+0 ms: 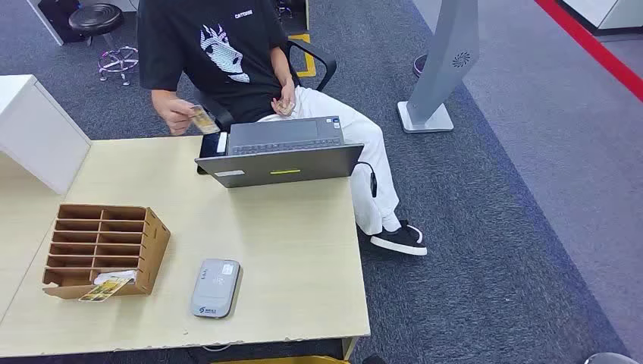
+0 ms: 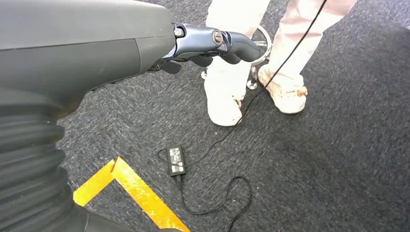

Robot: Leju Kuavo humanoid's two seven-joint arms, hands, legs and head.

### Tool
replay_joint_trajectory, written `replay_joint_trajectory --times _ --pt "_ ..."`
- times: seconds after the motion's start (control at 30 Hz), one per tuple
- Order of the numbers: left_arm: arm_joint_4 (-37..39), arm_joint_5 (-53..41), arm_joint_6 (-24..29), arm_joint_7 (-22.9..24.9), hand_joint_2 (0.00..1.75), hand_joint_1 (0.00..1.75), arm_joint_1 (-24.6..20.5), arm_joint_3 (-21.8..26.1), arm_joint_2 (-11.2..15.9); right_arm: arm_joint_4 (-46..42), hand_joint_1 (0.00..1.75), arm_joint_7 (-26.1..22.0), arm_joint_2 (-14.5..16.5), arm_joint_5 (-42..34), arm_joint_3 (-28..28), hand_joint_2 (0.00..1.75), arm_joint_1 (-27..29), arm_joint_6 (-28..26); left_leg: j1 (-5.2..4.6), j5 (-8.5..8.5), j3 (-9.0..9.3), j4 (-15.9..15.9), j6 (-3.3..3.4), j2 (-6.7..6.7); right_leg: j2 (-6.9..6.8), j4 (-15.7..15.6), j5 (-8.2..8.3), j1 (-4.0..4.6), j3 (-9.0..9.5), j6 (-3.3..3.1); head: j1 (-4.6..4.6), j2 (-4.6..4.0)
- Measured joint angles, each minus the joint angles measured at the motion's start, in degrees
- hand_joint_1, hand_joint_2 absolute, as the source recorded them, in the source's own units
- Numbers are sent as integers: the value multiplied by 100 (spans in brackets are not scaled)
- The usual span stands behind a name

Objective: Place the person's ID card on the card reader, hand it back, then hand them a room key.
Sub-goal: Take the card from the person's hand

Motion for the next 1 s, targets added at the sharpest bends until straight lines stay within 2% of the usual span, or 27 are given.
replay_joint_trajectory --times 0.3,0.5,1.0 --pt "-160 120 4 -155 175 0 9 -1 -5 -110 0 -5 26 -90 75 175 62 0 0 0 0 0 0 0 0 0 0 0 0 0 1 1" --pt "-576 352 101 -398 175 0 11 -58 -11 -232 0 -4 48 -105 178 175 128 0 0 0 1 0 0 0 0 0 0 0 0 0 1 0" --pt "-1379 790 227 -522 175 0 37 -155 -11 -365 0 -7 83 -184 376 175 192 0 0 0 1 0 0 0 1 1 1 0 0 -1 0 1"
